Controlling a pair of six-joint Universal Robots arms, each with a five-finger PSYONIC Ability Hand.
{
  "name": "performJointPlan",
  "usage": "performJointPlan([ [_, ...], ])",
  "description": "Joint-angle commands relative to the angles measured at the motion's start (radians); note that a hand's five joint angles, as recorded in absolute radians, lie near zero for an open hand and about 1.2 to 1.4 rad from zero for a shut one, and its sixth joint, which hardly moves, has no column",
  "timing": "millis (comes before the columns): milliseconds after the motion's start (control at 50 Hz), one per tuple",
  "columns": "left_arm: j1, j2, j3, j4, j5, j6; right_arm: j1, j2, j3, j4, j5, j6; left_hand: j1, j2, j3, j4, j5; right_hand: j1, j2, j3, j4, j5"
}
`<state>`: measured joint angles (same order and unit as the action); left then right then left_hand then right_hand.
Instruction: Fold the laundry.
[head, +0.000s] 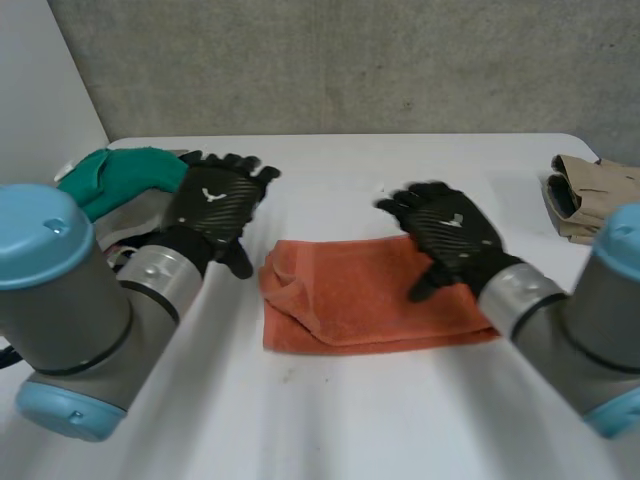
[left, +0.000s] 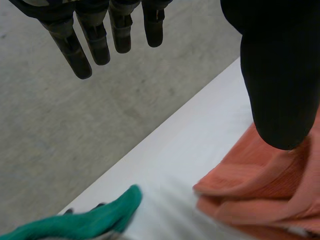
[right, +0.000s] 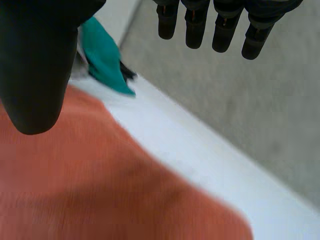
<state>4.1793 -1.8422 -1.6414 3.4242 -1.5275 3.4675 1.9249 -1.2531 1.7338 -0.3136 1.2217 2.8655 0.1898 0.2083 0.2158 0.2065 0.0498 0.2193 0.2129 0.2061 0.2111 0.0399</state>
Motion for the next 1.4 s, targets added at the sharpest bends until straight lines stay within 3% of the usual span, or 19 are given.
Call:
performJointPlan([
  [20,-0.070,-0.052,0.034,-0.003,-0.017,0.004,-0.179,0.081,0.036,0.162,0.010,-0.153,-0.015,-0.034,-0.041,-0.032,-0.050,-0.045,-0.038,-0.032,-0.037,-0.040],
  [60,-0.073,-0.058,0.037,-0.003,-0.026,0.002,-0.208,0.110,0.036,0.168,0.018,-0.198,-0.015,-0.034,-0.041,-0.032,-0.050,-0.045,-0.038,-0.032,-0.037,-0.040],
  [140,-0.068,-0.058,0.032,-0.003,-0.043,-0.001,-0.250,0.144,0.010,0.139,0.054,-0.276,-0.015,-0.034,-0.041,-0.032,-0.050,1.175,1.181,1.188,1.183,1.179],
  [200,-0.059,-0.051,0.029,-0.006,-0.049,-0.001,-0.227,0.127,0.004,0.016,0.108,-0.273,-0.015,-0.034,-0.041,-0.032,-0.050,1.177,1.183,1.190,1.185,1.182],
  [280,-0.036,-0.013,0.012,-0.014,-0.059,-0.008,-0.109,0.020,0.000,-0.122,0.179,-0.271,-0.015,-0.034,-0.041,-0.032,-0.050,1.177,1.183,1.190,1.185,1.182],
  [340,-0.005,0.024,-0.003,-0.017,-0.063,-0.018,0.017,-0.020,-0.007,-0.176,0.157,-0.271,-0.015,-0.034,-0.041,-0.032,-0.050,1.177,1.183,1.190,1.185,1.182],
  [480,0.053,0.087,-0.032,-0.023,-0.066,-0.056,0.291,0.132,-0.051,-0.226,-0.040,-0.245,-0.015,-0.034,-0.041,-0.032,-0.050,1.177,1.183,1.190,1.185,1.182],
  [560,0.058,0.089,-0.040,-0.045,-0.074,-0.079,0.355,0.259,-0.124,-0.145,-0.035,-0.239,-0.015,-0.034,-0.041,-0.032,-0.050,1.177,1.183,1.190,1.185,1.182],
  [580,0.058,0.087,-0.038,-0.052,-0.075,-0.082,0.356,0.279,-0.149,-0.116,-0.009,-0.236,-0.015,-0.034,-0.041,-0.032,-0.050,1.177,1.183,1.190,1.185,1.182],
  [600,0.053,0.080,-0.035,-0.066,-0.079,-0.087,0.358,0.291,-0.173,-0.082,0.022,-0.232,-0.015,-0.034,-0.041,-0.032,-0.050,0.921,0.927,0.934,0.929,0.926],
  [620,0.050,0.074,-0.032,-0.072,-0.079,-0.088,0.356,0.293,-0.210,-0.014,0.094,-0.201,-0.015,-0.034,-0.041,-0.032,-0.050,0.133,0.140,0.147,0.142,0.138],
  [640,0.047,0.067,-0.028,-0.080,-0.079,-0.090,0.352,0.287,-0.226,0.016,0.129,-0.175,-0.015,-0.034,-0.041,-0.032,-0.050,-0.045,-0.038,-0.032,-0.037,-0.040],
  [720,0.022,0.032,0.012,-0.095,-0.080,-0.090,0.300,0.239,-0.260,0.039,0.206,0.021,-0.015,-0.034,-0.041,-0.032,-0.050,-0.045,-0.038,-0.032,-0.037,-0.040],
  [820,-0.033,-0.028,0.112,-0.100,-0.098,-0.111,0.188,0.100,-0.252,0.086,0.128,0.282,-0.015,-0.034,-0.041,-0.032,-0.050,-0.045,-0.038,-0.032,-0.037,-0.040],
  [940,-0.117,-0.120,0.221,-0.112,-0.103,-0.134,0.103,0.136,-0.306,0.180,0.041,0.451,-0.015,-0.034,-0.041,-0.032,-0.050,-0.045,-0.038,-0.032,-0.037,-0.040],
  [1100,-0.189,-0.294,0.325,-0.230,-0.181,-0.153,0.086,0.340,-0.505,0.427,-0.008,0.359,-0.015,-0.034,-0.041,-0.032,-0.050,-0.045,-0.038,-0.032,-0.037,-0.040],
  [1220,-0.185,-0.397,0.335,-0.315,-0.289,-0.177,0.089,0.481,-0.603,0.568,0.042,0.195,-0.015,-0.034,-0.041,-0.032,-0.050,-0.045,-0.038,-0.032,-0.037,-0.040],
  [1320,-0.159,-0.410,0.327,-0.371,-0.306,-0.191,0.088,0.489,-0.599,0.551,0.156,0.066,-0.015,-0.034,-0.041,-0.032,-0.050,-0.045,-0.038,-0.032,-0.037,-0.040],
  [1400,-0.137,-0.376,0.324,-0.414,-0.258,-0.194,0.092,0.419,-0.557,0.487,0.180,0.031,-0.015,-0.034,-0.041,-0.032,-0.050,-0.045,-0.038,-0.032,-0.037,-0.040],
])
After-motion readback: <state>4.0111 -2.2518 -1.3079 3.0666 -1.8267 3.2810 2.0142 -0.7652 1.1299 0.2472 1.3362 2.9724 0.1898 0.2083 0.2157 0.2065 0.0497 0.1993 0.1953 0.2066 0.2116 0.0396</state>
